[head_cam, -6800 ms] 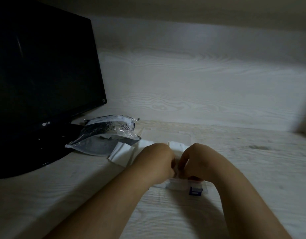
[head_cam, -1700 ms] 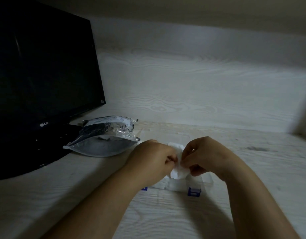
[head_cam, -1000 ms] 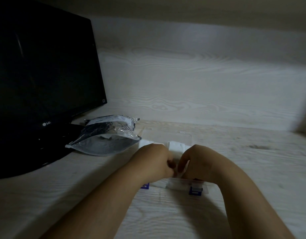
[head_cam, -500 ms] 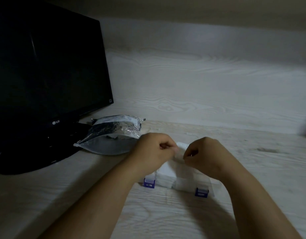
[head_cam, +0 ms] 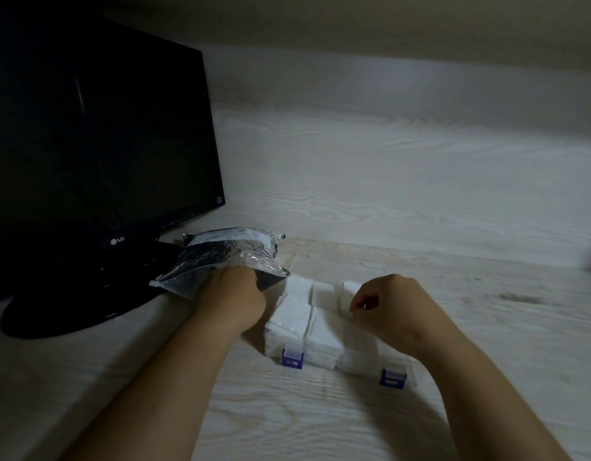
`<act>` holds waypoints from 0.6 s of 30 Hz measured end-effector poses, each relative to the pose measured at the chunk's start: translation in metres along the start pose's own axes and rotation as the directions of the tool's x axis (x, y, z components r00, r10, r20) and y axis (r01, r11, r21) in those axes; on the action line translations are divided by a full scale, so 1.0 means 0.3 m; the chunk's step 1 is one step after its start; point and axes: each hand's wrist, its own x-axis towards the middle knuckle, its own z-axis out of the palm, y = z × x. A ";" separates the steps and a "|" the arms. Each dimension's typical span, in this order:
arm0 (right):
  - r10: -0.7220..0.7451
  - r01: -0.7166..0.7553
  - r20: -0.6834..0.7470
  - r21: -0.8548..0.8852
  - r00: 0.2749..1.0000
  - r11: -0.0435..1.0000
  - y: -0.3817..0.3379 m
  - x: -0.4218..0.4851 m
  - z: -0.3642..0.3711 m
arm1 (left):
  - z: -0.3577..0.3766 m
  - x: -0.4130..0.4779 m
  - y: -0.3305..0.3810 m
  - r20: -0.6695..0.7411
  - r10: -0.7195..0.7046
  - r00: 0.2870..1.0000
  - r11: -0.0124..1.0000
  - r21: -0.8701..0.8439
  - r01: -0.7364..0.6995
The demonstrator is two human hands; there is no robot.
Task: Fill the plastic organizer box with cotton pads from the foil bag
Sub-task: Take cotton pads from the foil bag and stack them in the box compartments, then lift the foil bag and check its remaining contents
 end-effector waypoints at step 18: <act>0.022 -0.013 -0.077 0.123 0.997 0.992 -0.004 0.004 0.019 | -0.043 0.083 -0.003 0.109 -0.404 0.908 -0.286 -0.958 -0.012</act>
